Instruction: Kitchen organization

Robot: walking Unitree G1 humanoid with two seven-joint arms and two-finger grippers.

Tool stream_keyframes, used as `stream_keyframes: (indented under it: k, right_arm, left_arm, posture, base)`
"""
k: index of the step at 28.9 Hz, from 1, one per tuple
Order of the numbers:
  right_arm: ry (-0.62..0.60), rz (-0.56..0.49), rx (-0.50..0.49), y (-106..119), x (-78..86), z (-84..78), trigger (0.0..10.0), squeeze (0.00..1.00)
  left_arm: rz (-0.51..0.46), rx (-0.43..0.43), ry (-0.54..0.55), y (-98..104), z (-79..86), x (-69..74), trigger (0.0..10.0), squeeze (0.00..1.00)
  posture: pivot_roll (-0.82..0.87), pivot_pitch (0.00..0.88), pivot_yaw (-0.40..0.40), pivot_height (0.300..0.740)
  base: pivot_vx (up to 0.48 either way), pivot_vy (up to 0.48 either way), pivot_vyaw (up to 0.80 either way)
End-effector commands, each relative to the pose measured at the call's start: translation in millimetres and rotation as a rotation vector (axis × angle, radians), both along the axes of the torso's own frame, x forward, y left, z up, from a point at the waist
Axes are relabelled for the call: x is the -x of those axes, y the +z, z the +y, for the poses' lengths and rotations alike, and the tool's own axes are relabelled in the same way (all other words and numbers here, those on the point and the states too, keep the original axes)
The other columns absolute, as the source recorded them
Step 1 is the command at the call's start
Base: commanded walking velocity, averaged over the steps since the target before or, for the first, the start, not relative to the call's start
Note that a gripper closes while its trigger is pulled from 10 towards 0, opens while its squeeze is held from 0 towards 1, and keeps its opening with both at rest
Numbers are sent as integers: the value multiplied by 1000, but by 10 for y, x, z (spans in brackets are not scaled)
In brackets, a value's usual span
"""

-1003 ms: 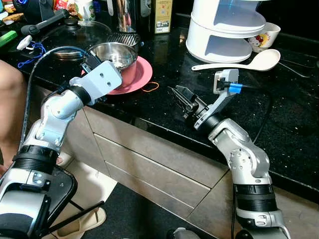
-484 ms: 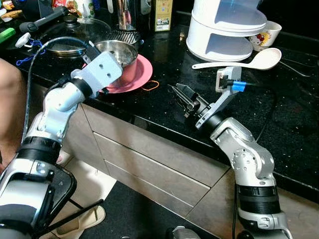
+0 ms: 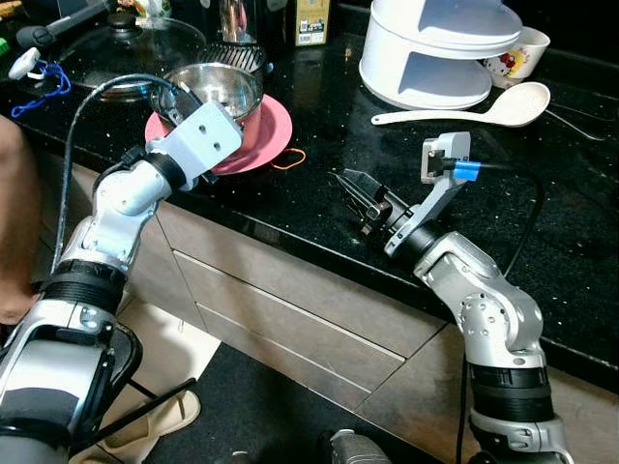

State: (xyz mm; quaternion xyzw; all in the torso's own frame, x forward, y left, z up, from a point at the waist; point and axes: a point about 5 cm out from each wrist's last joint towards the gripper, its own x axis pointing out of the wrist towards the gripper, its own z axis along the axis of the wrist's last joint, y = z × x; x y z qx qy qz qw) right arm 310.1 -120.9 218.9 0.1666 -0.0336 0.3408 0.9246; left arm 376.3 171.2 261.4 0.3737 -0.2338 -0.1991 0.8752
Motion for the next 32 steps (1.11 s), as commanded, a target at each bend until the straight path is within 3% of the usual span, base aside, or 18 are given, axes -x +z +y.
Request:
stream_keyframes:
  k: [1,13,25,26,27,28,30,31,32]
  right_arm:
    - [7,-5,3,31,21,-5,10000,0]
    - [14,-4,1,40,10,27,10000,0]
    - [14,-8,-3,46,13,34,10000,0]
    - [14,-8,-4,47,12,34,10000,0]
    - [13,-8,-4,48,12,33,10000,0]
    - [13,-8,-4,48,12,33,10000,0]
    - [14,-9,-5,49,12,32,10000,0]
    - [14,-9,-5,49,12,32,10000,0]
    - [14,-9,-5,48,12,33,10000,0]
  left_arm:
    - [22,-16,-17,-68,-46,-13,10000,0]
    - [-35,-19,-51,107,-123,-26,10000,0]
    - [-48,-25,-72,114,-172,-15,10000,0]
    - [-48,-25,-73,117,-177,-15,8745,0]
    - [-49,-25,-75,119,-179,-15,6627,0]
    - [-49,-25,-75,119,-179,-15,6627,0]
    - [-50,-25,-81,123,-193,-11,1961,0]
    - [-50,-25,-81,123,-193,-11,1961,0]
    - [-52,-24,-84,125,-201,-9,0,0]
  posture:
    - [-137,168,-71,732]
    - [-125,159,-65,732]
    - [-121,154,-59,732]
    - [-122,153,-59,732]
    - [-122,153,-59,732]
    - [-122,153,-59,732]
    - [-121,152,-59,732]
    - [-121,152,-59,732]
    - [-121,152,-59,732]
  base:
    - [0,0,0]
    - [0,0,0]
    - [0,0,0]
    - [0,0,0]
    - [0,0,0]
    - [0,0,0]
    - [0,0,0]
    - [0,0,0]
    - [0,0,0]
